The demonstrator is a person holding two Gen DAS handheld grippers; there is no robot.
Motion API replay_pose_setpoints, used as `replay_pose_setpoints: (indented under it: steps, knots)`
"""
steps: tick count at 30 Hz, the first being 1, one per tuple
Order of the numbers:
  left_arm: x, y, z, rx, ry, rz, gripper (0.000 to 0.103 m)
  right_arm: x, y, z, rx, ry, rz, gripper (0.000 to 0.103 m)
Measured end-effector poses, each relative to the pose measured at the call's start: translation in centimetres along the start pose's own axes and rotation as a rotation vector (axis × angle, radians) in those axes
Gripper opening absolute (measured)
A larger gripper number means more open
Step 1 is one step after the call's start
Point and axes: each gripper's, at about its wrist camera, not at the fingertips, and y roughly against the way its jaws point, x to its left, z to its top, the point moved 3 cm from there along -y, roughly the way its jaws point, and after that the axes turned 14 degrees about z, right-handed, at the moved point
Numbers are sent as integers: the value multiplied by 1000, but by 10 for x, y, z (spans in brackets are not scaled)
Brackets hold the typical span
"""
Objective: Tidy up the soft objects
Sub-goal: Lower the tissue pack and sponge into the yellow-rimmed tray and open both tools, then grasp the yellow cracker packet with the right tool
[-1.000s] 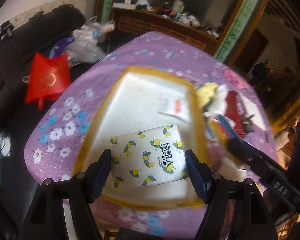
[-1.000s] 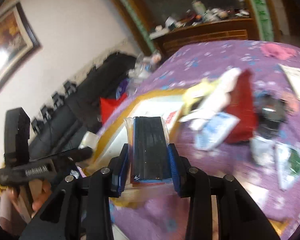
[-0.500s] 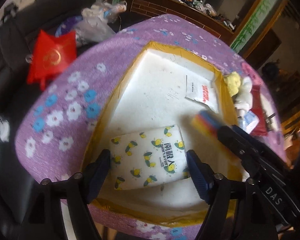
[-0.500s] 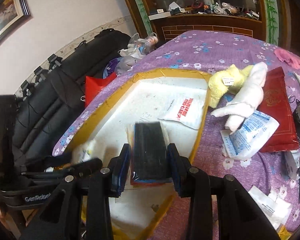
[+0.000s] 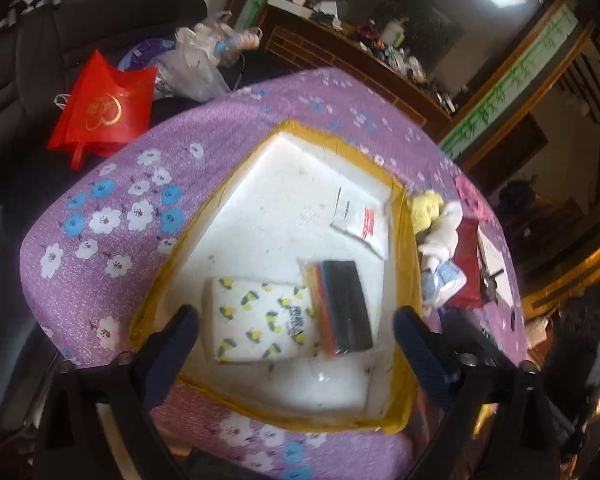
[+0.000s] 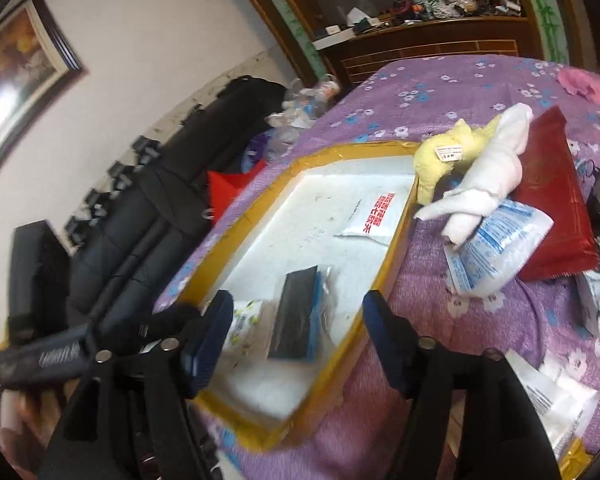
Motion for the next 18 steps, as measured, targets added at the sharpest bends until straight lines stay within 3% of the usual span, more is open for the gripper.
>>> replay_pose_setpoints:
  steps: [3,10,13,18]
  knots:
    - [-10,-3,-5,43,-13,21,102,-8,23,-6,-20,-21,29,79]
    - [-61,33,-24,-91,-171,102,102,-32,69,-18,-65,-52,-44,79]
    - [-93,45,-37,-137,-260,68,102,-45,87,-22,-72,-80,-92,79]
    - [-141,47,-59,-136,-420,-24,102,-62,134,-39,-130,-104,-180,79]
